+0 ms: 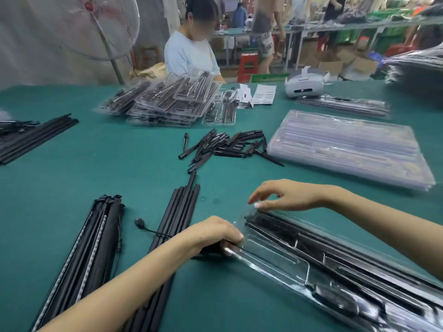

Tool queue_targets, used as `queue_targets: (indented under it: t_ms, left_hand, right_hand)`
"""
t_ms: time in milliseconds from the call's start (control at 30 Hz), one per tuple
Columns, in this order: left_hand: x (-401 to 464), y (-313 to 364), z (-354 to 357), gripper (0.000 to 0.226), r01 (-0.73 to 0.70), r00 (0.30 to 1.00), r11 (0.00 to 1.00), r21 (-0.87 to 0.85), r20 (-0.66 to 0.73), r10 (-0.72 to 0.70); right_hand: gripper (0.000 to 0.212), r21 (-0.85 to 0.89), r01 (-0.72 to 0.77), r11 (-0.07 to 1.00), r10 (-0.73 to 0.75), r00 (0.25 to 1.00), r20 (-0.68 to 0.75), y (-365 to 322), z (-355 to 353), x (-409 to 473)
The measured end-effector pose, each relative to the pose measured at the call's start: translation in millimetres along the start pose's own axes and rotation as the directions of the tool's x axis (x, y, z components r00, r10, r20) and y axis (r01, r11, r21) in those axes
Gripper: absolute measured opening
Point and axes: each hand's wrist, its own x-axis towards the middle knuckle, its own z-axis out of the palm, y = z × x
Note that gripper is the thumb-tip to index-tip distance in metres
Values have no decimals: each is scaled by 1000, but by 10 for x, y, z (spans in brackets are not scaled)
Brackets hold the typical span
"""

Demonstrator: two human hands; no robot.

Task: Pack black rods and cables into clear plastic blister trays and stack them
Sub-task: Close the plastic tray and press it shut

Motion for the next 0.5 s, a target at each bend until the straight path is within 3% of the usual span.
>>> queue_targets:
  t_ms: [167,267,333,400,467,500]
  left_hand:
    - [60,54,-96,36,-55,998,997,57,34,53]
    - [75,38,-84,36,-90,994,995,42,59,87]
    - [110,2,-80,23,-98,993,995,30,69,96]
    - [123,-10,-88,21,-96,992,995,33,79,93]
    - [126,-7,-84,24,-89,994,992,85,75,83]
    - [118,7,-57,19,-100,995,973,207,34,95]
  right_hand:
    - [38,158,-10,987,46,974,-223,175,98,-743]
    - [35,195,-118,974,189,898,-398,339,191,-1300]
    - [26,211,-237,948,314,800,-511,479,316,-1676]
    - [22,283,-360,889,456,645,-613,597,504,-2036]
    - [34,421,-458,783,615,466,-637,635,744,-2343]
    - [45,478,-494,726,678,402,-615,623,870,-2479]
